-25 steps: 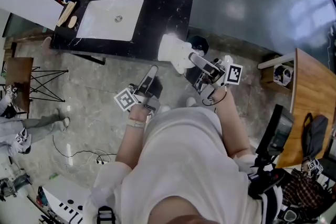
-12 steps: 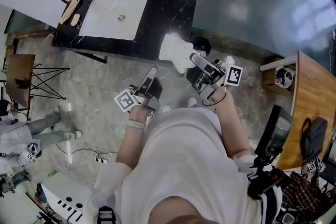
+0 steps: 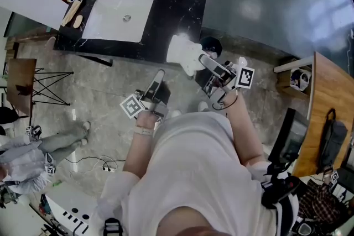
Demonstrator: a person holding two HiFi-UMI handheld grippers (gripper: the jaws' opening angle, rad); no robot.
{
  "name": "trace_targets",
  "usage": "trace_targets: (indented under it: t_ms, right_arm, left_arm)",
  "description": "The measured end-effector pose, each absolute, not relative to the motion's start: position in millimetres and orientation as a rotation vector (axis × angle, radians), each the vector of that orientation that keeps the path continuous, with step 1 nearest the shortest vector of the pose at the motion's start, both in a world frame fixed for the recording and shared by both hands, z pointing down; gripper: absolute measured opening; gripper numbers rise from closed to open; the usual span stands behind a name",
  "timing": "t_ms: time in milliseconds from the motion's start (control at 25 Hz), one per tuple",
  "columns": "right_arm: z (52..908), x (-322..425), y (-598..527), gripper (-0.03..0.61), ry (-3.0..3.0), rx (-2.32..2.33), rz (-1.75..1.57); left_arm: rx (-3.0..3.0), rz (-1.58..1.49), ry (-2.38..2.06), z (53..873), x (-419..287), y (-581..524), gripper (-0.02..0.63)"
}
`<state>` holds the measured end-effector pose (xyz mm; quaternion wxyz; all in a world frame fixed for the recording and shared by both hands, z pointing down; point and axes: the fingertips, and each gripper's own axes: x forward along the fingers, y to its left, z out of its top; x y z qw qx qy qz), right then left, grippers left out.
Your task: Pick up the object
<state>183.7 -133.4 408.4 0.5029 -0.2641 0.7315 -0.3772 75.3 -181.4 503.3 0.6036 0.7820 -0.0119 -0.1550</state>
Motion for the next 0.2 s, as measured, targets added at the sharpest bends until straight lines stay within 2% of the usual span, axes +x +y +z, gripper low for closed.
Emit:
trace_targets:
  t_ms: [200]
  right_arm:
    - [411.8, 184.1, -133.1, 0.252, 1.76, -0.648, -0.915]
  left_arm:
    - [1.811, -0.356, -0.025, 504.2, 75.4, -181.8, 0.005]
